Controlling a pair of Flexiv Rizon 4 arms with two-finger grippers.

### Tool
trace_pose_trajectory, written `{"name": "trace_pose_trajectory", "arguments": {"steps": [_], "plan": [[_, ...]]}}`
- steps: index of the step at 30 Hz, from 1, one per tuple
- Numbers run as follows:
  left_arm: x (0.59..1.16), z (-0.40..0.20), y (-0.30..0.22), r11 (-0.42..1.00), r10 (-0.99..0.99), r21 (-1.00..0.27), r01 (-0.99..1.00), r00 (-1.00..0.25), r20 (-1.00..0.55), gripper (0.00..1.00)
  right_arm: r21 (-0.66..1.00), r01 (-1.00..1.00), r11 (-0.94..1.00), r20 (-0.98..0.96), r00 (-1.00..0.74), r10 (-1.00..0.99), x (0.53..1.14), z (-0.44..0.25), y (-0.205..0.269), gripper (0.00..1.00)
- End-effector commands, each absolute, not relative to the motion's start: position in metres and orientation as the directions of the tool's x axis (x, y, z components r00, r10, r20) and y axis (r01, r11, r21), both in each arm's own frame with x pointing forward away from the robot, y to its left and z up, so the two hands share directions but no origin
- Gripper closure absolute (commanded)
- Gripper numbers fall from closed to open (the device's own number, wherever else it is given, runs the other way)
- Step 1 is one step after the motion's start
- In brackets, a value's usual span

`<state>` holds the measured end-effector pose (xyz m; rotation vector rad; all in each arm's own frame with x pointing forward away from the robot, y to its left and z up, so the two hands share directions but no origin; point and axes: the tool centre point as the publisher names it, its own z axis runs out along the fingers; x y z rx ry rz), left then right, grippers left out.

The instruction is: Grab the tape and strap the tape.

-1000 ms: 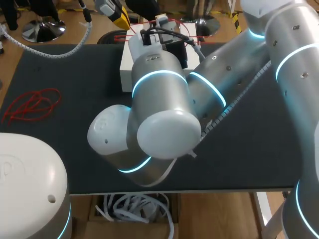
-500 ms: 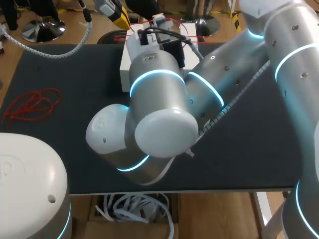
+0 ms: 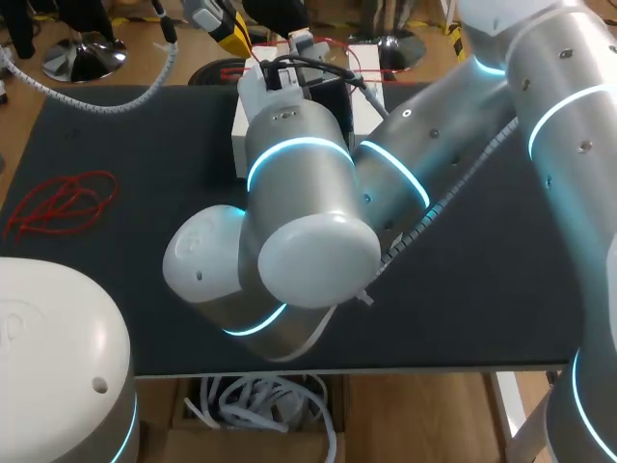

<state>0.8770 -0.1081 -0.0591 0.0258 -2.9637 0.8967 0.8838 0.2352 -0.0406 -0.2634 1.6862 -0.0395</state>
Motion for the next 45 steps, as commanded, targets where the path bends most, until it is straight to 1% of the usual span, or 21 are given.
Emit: {"name": "trace_pose_trajectory", "arguments": {"steps": [1,34,45], "plan": [[0.876,-0.058,-0.108,0.834,-0.004,-0.551,-0.03,-0.999,0.049,1.0,-0.182,-0.15,0.972,-0.974,-0.11,-0.2,0.884,-0.04,0.24,1.0],[0.876,-0.058,-0.108,0.834,-0.004,-0.551,-0.03,-0.999,0.049,1.0,-0.181,-0.209,0.961,-0.974,-0.099,-0.205,0.885,-0.044,0.275,1.0],[0.876,-0.058,-0.108,0.834,-0.004,-0.551,-0.03,-0.999,0.049,1.0,-0.189,-0.192,0.963,-0.974,-0.088,-0.209,0.884,-0.042,0.274,1.0]]}}
